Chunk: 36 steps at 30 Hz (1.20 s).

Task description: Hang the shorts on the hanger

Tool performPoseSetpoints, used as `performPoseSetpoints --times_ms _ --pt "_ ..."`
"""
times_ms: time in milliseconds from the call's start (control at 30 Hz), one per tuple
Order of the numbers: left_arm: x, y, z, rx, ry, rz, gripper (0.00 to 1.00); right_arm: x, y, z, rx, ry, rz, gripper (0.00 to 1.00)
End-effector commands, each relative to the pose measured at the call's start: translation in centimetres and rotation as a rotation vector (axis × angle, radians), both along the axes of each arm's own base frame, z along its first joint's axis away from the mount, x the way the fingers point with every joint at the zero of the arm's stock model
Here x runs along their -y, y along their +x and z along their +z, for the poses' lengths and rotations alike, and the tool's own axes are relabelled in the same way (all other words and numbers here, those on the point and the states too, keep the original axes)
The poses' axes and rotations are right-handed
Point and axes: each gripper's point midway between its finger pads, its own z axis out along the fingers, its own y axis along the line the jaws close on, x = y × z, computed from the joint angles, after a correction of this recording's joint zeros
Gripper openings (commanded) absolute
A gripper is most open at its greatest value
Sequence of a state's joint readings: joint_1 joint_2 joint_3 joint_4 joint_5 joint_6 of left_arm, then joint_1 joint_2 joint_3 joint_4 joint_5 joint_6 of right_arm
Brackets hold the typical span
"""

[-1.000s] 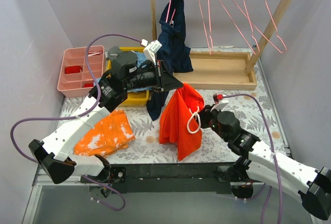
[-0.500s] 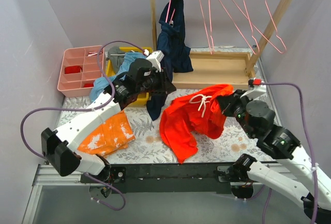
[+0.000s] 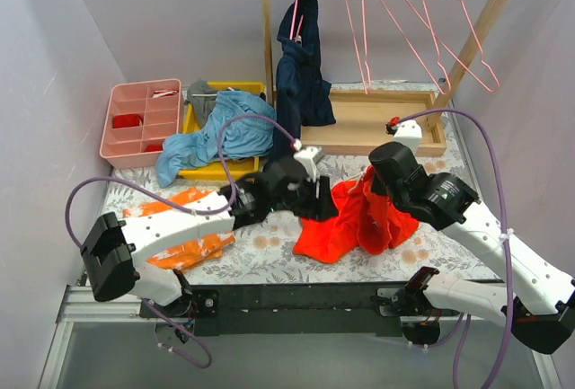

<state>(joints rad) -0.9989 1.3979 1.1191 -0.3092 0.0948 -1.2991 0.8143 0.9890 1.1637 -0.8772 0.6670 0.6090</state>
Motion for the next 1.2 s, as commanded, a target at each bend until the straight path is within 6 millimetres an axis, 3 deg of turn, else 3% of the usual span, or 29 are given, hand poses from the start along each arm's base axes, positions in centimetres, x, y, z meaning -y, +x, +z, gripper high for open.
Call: performPoseSetpoints --times_ms 0,67,167,367,467,700,767,933,1100,1167 --pt "2.5 -2.6 -3.7 -0.049 -0.037 0.172 0.44 1.0 0.6 1.8 0.051 0.021 -0.058 0.01" --pt "4.2 -3.1 -5.4 -0.082 -0.060 0.237 0.45 1.2 0.8 1.7 0.033 0.000 -0.065 0.01" --pt "5.3 -2.3 -7.2 -0.085 -0.082 0.315 0.47 1.1 0.9 2.0 0.029 0.000 -0.059 0.01" --pt "8.3 -1.8 -6.1 -0.050 -0.211 0.271 0.45 1.1 0.9 2.1 0.021 0.005 -0.055 0.01" --pt "9.3 -2.5 -6.9 -0.060 -0.231 0.237 0.45 1.2 0.9 2.0 0.016 0.007 -0.059 0.01" --pt "10.5 -4.2 -7.8 -0.081 -0.223 0.194 0.44 1.1 0.9 1.7 0.013 0.017 -0.056 0.01" --pt "10.6 -4.1 -9.7 -0.082 -0.161 0.222 0.44 1.1 0.9 1.6 0.010 0.019 -0.057 0.01" --pt "9.8 -2.4 -11.5 -0.065 -0.107 0.344 0.37 1.0 0.9 1.7 0.012 0.027 -0.056 0.01" --pt "9.8 -0.5 -11.0 0.015 -0.129 0.407 0.34 1.0 0.8 1.4 0.012 0.043 -0.057 0.01" --pt "9.6 0.4 -10.7 0.033 -0.145 0.421 0.26 0.8 0.8 1.4 0.011 0.048 -0.049 0.01"
